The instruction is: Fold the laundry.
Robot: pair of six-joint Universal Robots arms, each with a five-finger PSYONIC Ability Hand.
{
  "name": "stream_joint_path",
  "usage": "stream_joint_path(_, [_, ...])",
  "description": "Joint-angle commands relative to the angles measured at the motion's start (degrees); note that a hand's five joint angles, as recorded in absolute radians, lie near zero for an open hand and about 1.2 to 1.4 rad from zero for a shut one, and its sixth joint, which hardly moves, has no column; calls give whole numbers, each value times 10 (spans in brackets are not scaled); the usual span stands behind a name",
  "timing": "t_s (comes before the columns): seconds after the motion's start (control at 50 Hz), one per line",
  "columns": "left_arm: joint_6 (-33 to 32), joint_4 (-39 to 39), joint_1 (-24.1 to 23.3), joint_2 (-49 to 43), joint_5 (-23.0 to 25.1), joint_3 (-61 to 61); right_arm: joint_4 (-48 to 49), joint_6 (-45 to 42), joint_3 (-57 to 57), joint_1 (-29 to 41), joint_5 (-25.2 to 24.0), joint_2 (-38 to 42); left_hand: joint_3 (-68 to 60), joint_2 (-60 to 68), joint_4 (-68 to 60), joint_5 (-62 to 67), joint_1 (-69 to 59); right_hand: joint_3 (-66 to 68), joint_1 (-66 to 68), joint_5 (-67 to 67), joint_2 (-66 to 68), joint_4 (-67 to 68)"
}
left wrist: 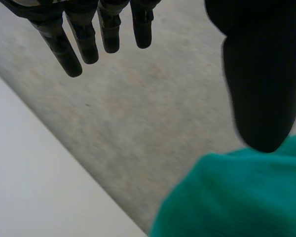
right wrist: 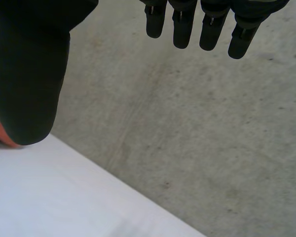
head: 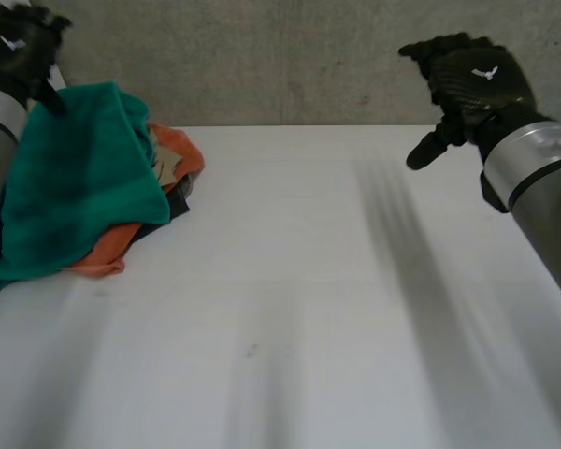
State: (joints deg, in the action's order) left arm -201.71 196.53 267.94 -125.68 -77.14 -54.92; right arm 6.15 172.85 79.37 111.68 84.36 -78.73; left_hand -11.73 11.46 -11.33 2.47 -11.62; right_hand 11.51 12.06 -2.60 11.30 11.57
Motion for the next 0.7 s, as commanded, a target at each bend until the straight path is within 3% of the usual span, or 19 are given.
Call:
stream_joint_path(0.02, [-23,-42,-22,-91,21,53,-1,-23,4,18,-15,31,17,-15,13,-25,16,-15,-21,26,-13,-16])
stream_joint_path(0.18, [-63,-144,-22,-206,16,157,1,-34,10,27,-15,41,17,-15,13,-25,16,-15,-21,26,-13,-16])
stream_joint_path(0.34, [-99,-219,-22,-306,-23,275,1,-56,11,35,-15,56,12,-9,8,-20,11,-15,-21,26,-13,-16])
stream_joint_path(0.4, [-118,-227,-21,-316,-37,299,2,-65,11,37,-15,60,-404,407,-408,397,-405,-15,-21,26,-13,-16])
stream_joint_path(0.44, [-125,-227,-23,-299,-52,296,2,-72,11,36,-15,61,-681,684,-685,674,-682,-15,-21,26,-13,-16])
stream_joint_path(0.54, [-86,-220,-39,-205,-85,242,3,-81,8,34,-15,61,-683,685,-687,675,-684,-15,-21,26,-13,-16])
stream_joint_path(0.7, [-26,-136,-82,-27,-45,135,3,-80,3,24,-16,60,-683,685,-687,675,-684,-15,-21,26,-13,-16])
